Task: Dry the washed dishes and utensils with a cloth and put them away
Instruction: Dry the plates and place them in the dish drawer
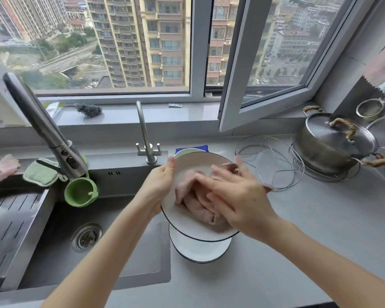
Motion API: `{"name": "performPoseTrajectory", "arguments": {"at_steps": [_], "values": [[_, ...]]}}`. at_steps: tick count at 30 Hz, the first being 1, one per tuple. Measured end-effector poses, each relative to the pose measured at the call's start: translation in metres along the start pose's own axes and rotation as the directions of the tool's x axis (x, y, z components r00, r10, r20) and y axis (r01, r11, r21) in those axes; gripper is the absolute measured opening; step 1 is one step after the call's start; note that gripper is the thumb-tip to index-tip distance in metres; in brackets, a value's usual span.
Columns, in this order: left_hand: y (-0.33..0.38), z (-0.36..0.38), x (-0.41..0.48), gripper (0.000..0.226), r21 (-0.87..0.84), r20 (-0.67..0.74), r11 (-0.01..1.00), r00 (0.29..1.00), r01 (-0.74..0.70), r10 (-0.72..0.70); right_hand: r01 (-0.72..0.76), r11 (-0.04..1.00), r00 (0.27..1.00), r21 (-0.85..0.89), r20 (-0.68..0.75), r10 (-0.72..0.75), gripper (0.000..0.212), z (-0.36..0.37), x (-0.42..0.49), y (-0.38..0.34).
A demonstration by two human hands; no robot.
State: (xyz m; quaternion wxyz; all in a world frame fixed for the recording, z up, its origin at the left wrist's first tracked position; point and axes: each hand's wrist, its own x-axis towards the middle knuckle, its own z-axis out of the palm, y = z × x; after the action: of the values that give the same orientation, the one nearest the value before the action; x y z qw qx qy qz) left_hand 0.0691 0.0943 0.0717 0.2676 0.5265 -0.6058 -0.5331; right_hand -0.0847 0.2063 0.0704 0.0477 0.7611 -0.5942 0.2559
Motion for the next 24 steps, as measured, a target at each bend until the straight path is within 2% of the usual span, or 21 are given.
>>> {"name": "performPoseTrajectory", "arguments": {"at_steps": [1,2,3,5,6,8,10,12,13,14,15,16,17,18,20,24], "values": [[0.003,0.000,0.000,0.045,0.016,-0.013,1.000,1.000,-0.025,0.025,0.028,0.996,0.994,-0.089,-0.101,-0.037,0.039,-0.002,0.001,-0.001],[0.007,0.001,-0.001,0.044,0.000,-0.006,0.999,0.999,-0.041,0.041,0.074,0.989,0.988,-0.130,-0.129,-0.090,0.036,0.001,0.002,-0.003],[0.011,0.003,-0.001,0.044,-0.040,0.018,0.998,0.999,-0.050,0.051,0.157,0.978,0.982,-0.137,-0.082,-0.169,0.036,0.008,0.003,-0.005],[0.016,0.007,-0.004,0.046,-0.093,0.089,0.993,0.993,-0.071,0.080,0.324,0.941,0.943,-0.100,0.114,-0.313,0.038,0.023,0.002,-0.002],[0.017,0.009,-0.006,0.047,-0.086,0.123,0.992,0.988,-0.087,0.098,0.367,0.923,0.919,-0.112,0.196,-0.342,0.041,0.028,0.003,0.008],[0.017,0.009,-0.005,0.046,-0.063,0.147,0.990,0.980,-0.125,0.133,0.386,0.893,0.908,-0.232,0.266,-0.323,0.046,0.026,0.010,0.036],[0.018,0.007,-0.005,0.049,-0.036,0.111,0.985,0.979,-0.167,0.170,0.309,0.879,0.943,-0.364,0.235,-0.234,0.050,0.017,0.021,0.058],[0.022,0.006,-0.005,0.049,0.012,0.054,0.972,0.971,-0.235,0.234,0.083,0.920,0.992,-0.384,0.118,-0.041,0.054,0.008,0.031,0.065],[0.025,0.006,-0.005,0.048,0.018,0.025,0.964,0.964,-0.267,0.266,-0.092,0.951,0.992,-0.294,0.052,0.112,0.054,0.004,0.035,0.063],[0.029,0.007,-0.007,0.047,0.019,-0.001,0.956,0.956,-0.294,0.294,-0.284,0.951,0.955,-0.124,0.047,0.292,0.053,0.000,0.038,0.059],[0.032,0.008,-0.009,0.047,0.030,-0.024,0.949,0.949,-0.314,0.315,-0.463,0.878,0.884,0.124,0.133,0.447,0.053,-0.002,0.041,0.056],[0.033,0.009,-0.012,0.047,0.038,-0.041,0.942,0.942,-0.333,0.334,-0.597,0.697,0.802,0.396,0.272,0.532,0.050,-0.007,0.044,0.054],[0.033,0.009,-0.012,0.048,0.041,-0.058,0.938,0.937,-0.343,0.345,-0.651,0.489,0.748,0.581,0.385,0.540,0.041,-0.010,0.046,0.058],[0.031,0.009,-0.012,0.049,0.035,-0.079,0.939,0.935,-0.343,0.345,-0.666,0.354,0.727,0.656,0.466,0.505,0.030,-0.015,0.047,0.062],[0.027,0.010,-0.012,0.048,0.014,-0.114,0.948,0.941,-0.318,0.317,-0.686,0.186,0.700,0.703,0.571,0.429,0.022,-0.020,0.042,0.073],[0.020,0.012,-0.009,0.048,-0.043,-0.142,0.967,0.960,-0.251,0.242,-0.726,-0.185,0.581,0.662,0.735,0.349,0.023,-0.021,0.029,0.075]]}}
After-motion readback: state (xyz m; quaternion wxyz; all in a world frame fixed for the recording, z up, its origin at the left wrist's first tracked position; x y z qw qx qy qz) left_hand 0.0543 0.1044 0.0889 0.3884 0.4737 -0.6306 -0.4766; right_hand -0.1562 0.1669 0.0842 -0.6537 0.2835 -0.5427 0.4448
